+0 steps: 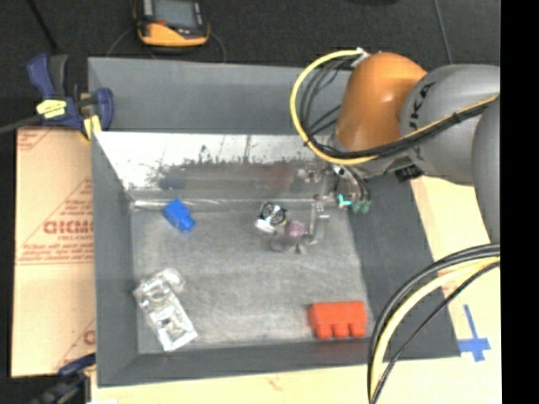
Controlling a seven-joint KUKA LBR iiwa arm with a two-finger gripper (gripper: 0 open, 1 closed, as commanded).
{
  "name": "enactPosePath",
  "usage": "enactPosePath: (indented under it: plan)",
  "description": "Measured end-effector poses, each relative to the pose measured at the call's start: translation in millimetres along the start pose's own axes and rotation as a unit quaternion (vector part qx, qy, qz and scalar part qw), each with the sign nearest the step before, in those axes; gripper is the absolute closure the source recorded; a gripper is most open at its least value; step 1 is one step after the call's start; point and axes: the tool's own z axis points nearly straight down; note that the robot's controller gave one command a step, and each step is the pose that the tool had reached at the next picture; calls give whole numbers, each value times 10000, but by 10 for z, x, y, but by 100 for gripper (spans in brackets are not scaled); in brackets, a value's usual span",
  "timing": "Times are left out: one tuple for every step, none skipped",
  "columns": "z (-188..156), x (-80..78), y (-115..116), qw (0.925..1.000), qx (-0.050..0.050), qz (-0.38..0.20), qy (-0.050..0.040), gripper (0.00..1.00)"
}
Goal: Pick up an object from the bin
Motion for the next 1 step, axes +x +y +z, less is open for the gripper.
enactPosePath:
  plan:
    - [621, 287, 180, 9981, -1, -620, -22, 0]
